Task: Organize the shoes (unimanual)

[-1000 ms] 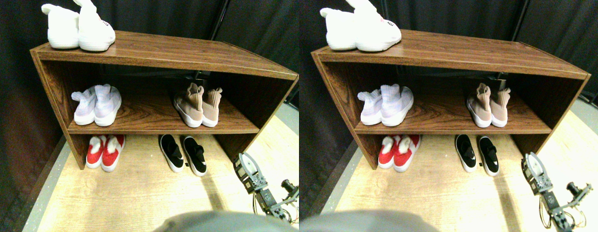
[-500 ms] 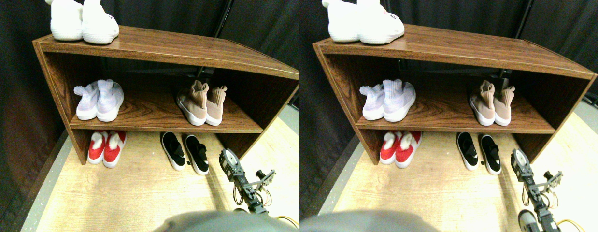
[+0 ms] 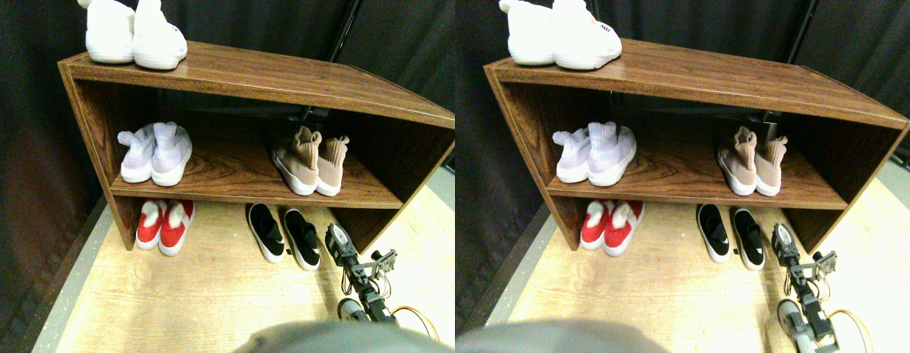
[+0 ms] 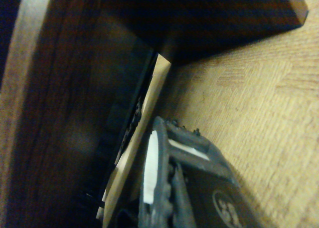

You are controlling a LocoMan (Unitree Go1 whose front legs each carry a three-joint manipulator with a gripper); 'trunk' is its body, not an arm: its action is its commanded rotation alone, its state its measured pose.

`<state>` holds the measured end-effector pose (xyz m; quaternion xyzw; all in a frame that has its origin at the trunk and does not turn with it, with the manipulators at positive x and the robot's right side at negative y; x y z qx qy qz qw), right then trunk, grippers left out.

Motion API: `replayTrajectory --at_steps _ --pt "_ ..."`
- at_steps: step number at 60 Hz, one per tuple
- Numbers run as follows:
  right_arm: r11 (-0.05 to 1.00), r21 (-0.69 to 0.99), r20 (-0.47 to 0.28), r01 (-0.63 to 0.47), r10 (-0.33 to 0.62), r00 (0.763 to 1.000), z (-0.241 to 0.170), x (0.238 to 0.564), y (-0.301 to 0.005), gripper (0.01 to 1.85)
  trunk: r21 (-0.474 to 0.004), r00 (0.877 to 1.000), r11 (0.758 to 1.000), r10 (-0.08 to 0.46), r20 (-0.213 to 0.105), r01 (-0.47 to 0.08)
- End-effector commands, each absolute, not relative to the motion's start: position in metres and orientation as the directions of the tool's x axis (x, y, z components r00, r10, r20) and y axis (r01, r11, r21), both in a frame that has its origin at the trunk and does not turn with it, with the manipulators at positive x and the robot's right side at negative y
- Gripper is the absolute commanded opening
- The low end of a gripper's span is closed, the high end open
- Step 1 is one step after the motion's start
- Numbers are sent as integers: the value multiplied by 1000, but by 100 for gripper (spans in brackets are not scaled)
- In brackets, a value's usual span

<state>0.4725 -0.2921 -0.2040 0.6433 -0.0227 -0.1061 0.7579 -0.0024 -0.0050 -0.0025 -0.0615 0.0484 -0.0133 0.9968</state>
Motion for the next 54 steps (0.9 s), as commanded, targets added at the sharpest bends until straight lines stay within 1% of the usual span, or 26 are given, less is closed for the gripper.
replayTrajectory --at_steps 1,8,14,21,30,33,45,54 --pt "131 985 -88 114 -187 978 -206 474 -291 6 -147 993 989 -10 -114 -7" --pt "132 984 -98 124 -186 978 -210 474 -288 6 -149 993 989 -6 -116 -12" --pt "126 977 -146 171 -187 971 -213 474 -282 6 -152 993 988 0 -119 -18" --pt "129 977 -145 169 -175 974 -216 477 -277 6 -154 993 988 5 -122 -24" --pt "129 975 -156 181 -184 970 -217 477 -270 6 -156 992 987 9 -125 -28" --pt "108 977 -161 184 -192 968 -217 478 -269 6 -158 992 987 11 -124 -30" --pt "127 977 -150 171 -156 976 -220 482 -266 6 -162 992 986 18 -125 -38" --pt "114 977 -166 183 -138 976 -221 485 -262 6 -166 992 985 22 -124 -43"
